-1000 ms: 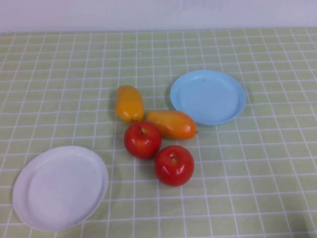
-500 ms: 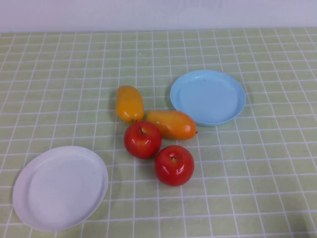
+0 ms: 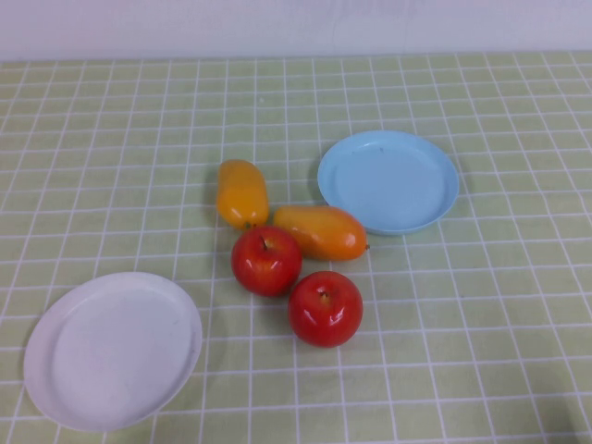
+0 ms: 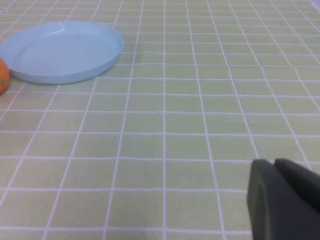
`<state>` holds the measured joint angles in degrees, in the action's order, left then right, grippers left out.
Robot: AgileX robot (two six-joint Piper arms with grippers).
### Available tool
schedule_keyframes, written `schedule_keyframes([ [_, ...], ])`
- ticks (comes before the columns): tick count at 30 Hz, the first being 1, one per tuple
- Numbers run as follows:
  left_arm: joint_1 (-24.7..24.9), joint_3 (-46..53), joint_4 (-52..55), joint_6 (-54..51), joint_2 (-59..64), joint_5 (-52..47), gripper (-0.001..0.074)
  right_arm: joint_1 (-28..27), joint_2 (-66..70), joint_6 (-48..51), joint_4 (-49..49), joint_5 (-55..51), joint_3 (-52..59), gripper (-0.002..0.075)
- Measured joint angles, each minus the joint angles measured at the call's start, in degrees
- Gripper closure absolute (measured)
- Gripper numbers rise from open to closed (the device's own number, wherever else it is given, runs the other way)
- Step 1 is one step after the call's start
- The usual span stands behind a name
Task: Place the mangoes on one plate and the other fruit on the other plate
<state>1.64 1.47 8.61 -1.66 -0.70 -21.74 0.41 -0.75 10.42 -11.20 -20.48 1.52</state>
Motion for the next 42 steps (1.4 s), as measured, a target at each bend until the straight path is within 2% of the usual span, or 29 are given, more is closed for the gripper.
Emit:
schedule_keyframes([
  [7, 0.0, 0.0, -5.2, 1.2, 0.0, 1.8, 0.0731, 0.0, 0.0, 0.0, 0.0, 0.0, 0.0, 0.0743],
  [16, 0.0, 0.0, -30.7, 14.4, 0.0, 11.7, 0.0731, 0.0, 0.0, 0.0, 0.0, 0.0, 0.0, 0.0743],
  [24, 0.0, -0.2, -35.7, 14.1, 0.0, 11.7, 0.0732, 0.0, 0.0, 0.0, 0.0, 0.0, 0.0, 0.0743],
  [28, 0.0, -5.8, -36.1, 13.2, 1.8, 3.6, 0.0734, 0.0, 0.0, 0.0, 0.0, 0.0, 0.0, 0.0743],
  [31, 0.0, -12.9, -36.0, 11.0, 7.8, -4.6, 0.0735, 0.0, 0.0, 0.0, 0.0, 0.0, 0.0, 0.0743],
  [37, 0.0, -26.7, -35.3, 0.3, 23.1, -20.3, 0.0735, 0.0, 0.0, 0.0, 0.0, 0.0, 0.0, 0.0743],
  [42, 0.0, -35.9, -34.7, -10.4, 36.1, -28.4, 0.0735, 0.0, 0.0, 0.0, 0.0, 0.0, 0.0, 0.0743],
])
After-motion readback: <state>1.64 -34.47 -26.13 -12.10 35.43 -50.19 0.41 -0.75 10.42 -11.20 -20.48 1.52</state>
